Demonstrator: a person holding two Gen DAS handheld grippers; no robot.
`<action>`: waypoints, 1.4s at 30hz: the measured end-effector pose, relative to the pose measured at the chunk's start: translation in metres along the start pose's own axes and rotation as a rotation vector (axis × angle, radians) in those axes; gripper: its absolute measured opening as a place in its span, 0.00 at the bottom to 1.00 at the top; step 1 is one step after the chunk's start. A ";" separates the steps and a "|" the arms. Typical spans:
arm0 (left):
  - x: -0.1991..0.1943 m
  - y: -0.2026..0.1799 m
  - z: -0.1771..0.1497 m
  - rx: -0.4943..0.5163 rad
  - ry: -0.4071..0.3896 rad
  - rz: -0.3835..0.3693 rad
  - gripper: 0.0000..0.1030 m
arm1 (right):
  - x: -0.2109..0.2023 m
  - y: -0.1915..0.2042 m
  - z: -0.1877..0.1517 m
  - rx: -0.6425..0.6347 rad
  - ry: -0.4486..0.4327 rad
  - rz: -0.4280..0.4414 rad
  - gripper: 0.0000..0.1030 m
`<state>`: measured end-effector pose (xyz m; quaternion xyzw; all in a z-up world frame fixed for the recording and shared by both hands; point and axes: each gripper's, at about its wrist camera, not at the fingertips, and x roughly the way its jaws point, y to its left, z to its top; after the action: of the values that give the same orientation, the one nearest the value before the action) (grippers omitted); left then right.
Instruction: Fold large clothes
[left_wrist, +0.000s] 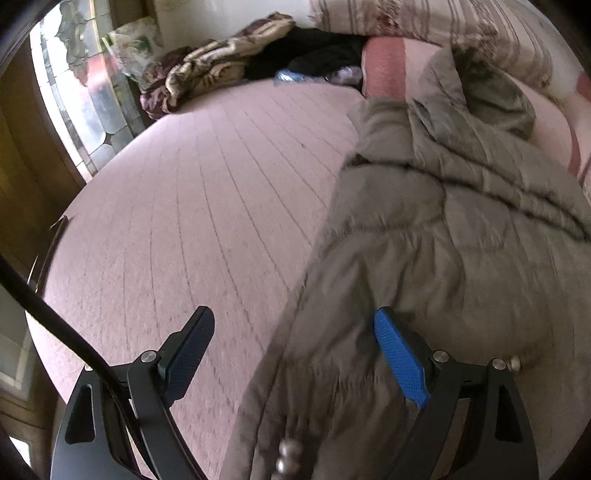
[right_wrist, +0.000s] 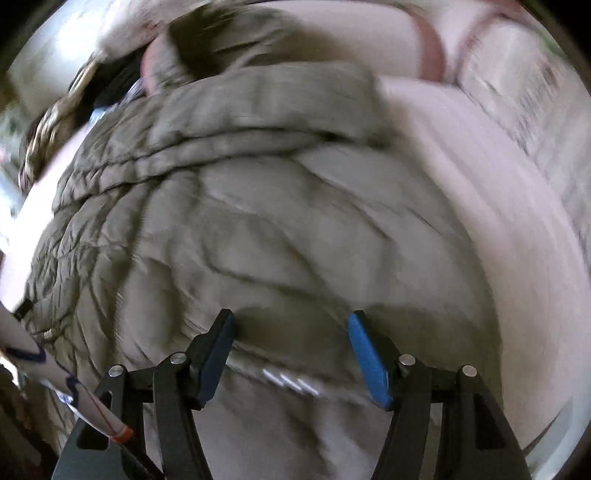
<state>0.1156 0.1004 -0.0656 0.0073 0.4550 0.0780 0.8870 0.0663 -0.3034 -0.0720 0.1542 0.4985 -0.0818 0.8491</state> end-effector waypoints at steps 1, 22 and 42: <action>-0.005 0.003 -0.003 -0.003 0.004 -0.018 0.81 | -0.007 -0.009 -0.004 0.017 -0.006 0.019 0.65; -0.008 0.047 -0.044 -0.148 0.178 -0.542 0.83 | -0.024 -0.125 -0.055 0.297 -0.017 0.251 0.76; -0.039 0.016 -0.049 -0.013 0.165 -0.237 0.26 | -0.048 -0.103 -0.080 0.231 -0.058 0.129 0.26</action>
<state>0.0514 0.1076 -0.0622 -0.0584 0.5237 -0.0241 0.8496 -0.0533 -0.3730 -0.0849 0.2801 0.4502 -0.0885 0.8432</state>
